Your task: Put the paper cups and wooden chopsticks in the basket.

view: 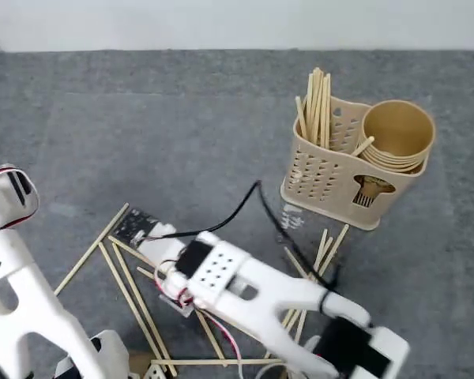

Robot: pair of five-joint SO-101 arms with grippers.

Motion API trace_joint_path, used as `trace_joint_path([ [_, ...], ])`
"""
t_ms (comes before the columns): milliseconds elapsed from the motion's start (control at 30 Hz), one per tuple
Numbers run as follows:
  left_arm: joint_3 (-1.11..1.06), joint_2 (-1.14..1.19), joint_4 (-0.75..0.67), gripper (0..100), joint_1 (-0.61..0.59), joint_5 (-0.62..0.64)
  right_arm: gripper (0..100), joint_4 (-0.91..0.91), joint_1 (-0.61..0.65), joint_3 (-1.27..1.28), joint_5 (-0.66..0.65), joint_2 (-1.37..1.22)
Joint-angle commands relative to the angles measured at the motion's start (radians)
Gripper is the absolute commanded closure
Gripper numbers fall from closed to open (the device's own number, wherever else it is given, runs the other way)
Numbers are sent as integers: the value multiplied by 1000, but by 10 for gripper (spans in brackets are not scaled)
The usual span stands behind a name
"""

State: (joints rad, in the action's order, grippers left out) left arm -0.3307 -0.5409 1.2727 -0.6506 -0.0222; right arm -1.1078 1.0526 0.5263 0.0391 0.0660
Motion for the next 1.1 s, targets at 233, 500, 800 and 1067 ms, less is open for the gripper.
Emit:
trace_joint_path([
  [233, 5, -17, -18, 832, -6, -8, 696, 15, 18, -201, 49, -239],
  [500, 5, -17, -18, 832, -6, -8, 700, 15, 13, -249, 43, -367],
  [800, 5, -17, -18, 832, -6, -8, 894, 19, -39, -269, 40, -430],
  [1067, 5, -17, -18, 832, -6, -8, 989, 35, -81, -269, 38, -430],
])
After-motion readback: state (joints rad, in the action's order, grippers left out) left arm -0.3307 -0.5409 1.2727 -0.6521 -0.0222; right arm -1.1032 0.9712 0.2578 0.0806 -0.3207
